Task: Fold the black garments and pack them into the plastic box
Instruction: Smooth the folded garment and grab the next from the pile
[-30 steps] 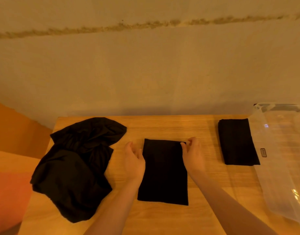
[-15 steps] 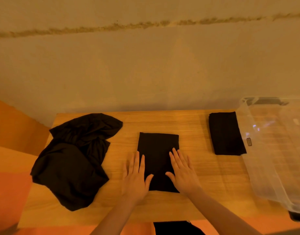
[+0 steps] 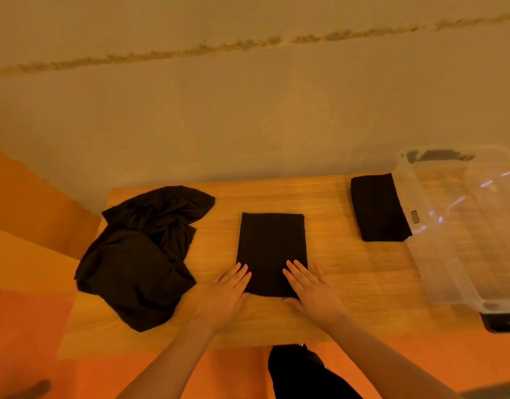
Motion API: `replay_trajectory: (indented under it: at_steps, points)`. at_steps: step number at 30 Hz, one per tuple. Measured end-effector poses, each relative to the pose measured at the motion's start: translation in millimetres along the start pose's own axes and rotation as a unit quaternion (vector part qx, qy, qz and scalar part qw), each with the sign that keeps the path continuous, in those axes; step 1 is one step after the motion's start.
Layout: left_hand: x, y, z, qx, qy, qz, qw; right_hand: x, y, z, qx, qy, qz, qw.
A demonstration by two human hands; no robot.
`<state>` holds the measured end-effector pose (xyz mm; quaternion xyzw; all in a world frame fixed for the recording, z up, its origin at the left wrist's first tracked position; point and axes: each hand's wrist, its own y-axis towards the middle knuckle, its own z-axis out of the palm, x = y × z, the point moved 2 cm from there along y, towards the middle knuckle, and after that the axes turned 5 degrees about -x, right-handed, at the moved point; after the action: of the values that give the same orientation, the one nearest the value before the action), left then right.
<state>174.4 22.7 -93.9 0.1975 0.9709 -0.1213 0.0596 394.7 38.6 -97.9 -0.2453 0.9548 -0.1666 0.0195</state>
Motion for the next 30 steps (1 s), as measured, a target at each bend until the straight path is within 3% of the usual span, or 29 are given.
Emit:
replay_trajectory:
  at_steps: [2, 5, 9, 13, 18, 22, 24, 28, 30]
  points:
    - [-6.8, -4.5, -12.7, -0.05, -0.008, -0.005, 0.999, 4.9, -5.7, 1.9, -0.068, -0.039, -0.03, 0.996]
    - [-15.0, -12.8, -17.2, -0.031, -0.006, -0.003, 1.0, 8.1, -18.0, 1.2, -0.105, -0.029, -0.019, 0.994]
    - [-24.6, -38.4, -11.0, -0.018, -0.054, -0.012, 0.998, 19.0, -42.7, -3.1, -0.083, 0.023, -0.016, 0.996]
    - [-34.7, -62.9, -5.3, -0.056, -0.145, -0.04, 0.987, 28.8, -65.1, -2.8, -0.073, 0.14, 0.01, 0.987]
    - [-40.1, -63.9, -27.7, 0.006, -0.34, -0.159, 0.927, 17.9, -74.3, -25.6, -0.056, 0.386, 0.148, 0.909]
    - [-44.6, -50.9, -64.6, -0.056, -0.447, -0.217, 0.866, 4.2, -64.2, -41.6, -0.107, 0.512, 0.184, 0.832]
    - [-47.8, -42.1, -82.2, -0.076, -0.43, -0.239, 0.867, 0.5, -50.5, -47.8, -0.129, 0.552, 0.19, 0.802]
    - [-43.0, -21.2, -79.2, -0.082, -0.47, -0.322, 0.818, -6.3, -16.5, -48.2, -0.126, 0.55, 0.213, 0.798]
    - [-37.1, -9.1, -70.6, -0.076, -0.457, -0.349, 0.814, -9.5, -0.3, -46.1, -0.115, 0.538, 0.217, 0.807]
